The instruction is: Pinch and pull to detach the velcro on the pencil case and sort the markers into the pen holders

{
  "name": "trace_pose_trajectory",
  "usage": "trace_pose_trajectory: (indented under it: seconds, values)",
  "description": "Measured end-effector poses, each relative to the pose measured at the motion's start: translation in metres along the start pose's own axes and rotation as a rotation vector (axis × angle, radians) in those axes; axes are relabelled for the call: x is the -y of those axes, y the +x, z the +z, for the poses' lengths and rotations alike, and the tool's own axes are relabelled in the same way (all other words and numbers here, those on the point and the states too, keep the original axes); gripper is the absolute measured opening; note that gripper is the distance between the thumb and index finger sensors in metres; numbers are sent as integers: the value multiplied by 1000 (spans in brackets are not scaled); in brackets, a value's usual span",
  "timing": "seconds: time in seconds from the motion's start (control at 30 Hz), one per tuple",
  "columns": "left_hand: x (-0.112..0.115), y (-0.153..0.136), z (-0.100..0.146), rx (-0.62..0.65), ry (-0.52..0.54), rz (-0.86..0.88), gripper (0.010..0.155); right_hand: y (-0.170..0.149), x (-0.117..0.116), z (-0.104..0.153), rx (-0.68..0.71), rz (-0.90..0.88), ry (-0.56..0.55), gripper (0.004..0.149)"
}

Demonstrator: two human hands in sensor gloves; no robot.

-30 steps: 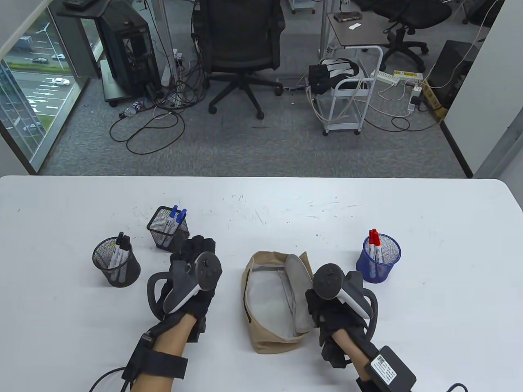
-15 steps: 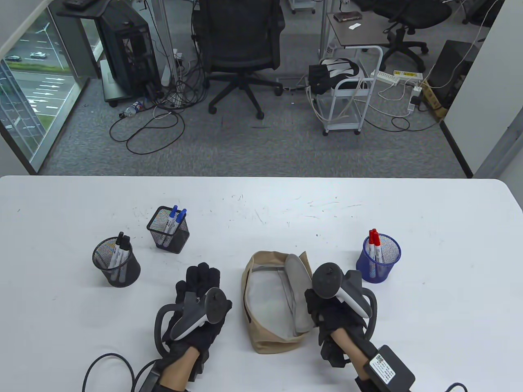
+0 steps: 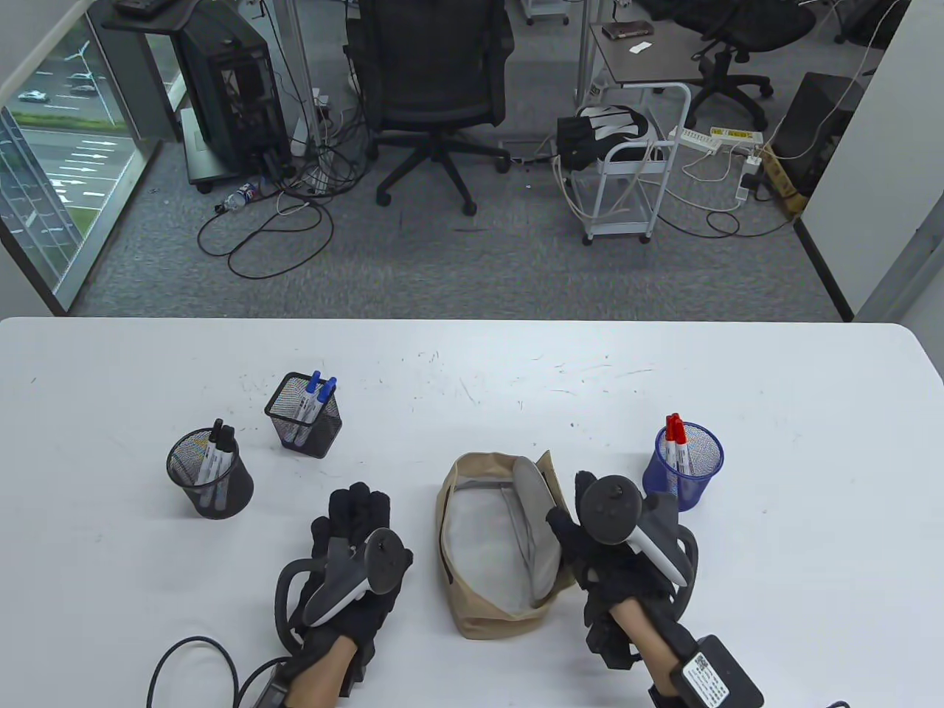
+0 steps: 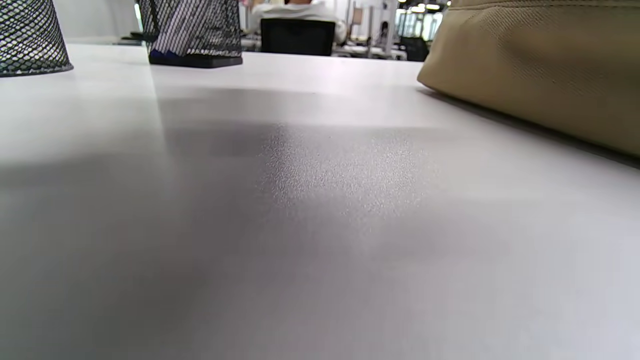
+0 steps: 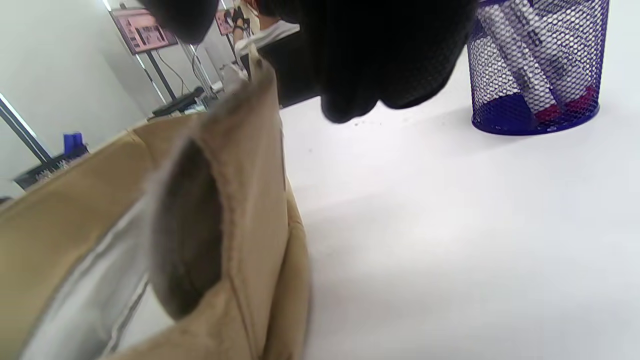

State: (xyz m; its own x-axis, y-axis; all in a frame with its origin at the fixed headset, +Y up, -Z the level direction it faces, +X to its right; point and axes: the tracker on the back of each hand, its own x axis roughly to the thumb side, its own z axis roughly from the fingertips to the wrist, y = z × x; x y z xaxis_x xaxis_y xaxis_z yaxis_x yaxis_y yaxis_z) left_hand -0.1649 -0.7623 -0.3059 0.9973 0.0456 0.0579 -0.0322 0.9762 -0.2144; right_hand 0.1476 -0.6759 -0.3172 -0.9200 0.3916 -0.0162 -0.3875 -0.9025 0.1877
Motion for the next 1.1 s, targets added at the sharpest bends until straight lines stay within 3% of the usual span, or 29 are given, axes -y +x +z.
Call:
trace_pose_trajectory:
  seconds: [0.1,0.23,0.37,0.47,1.1]
  values:
    - [-2,-4,3,-4,21,14,85,-11,-1,7,5,-8,-60,67]
    - [-2,-4,4,1,21,26,85,-37,-20,6,-57,157,-95,68]
    - [-3,-1,5,11,31,31,85,-65,-45,-3,-126,304,9,70]
    - [-1,-2,5,4,31,27,84,-77,-55,-5,-138,301,75,72]
    - [-1,-5,3,-5,26,33,84,-77,-59,-6,-120,263,86,72]
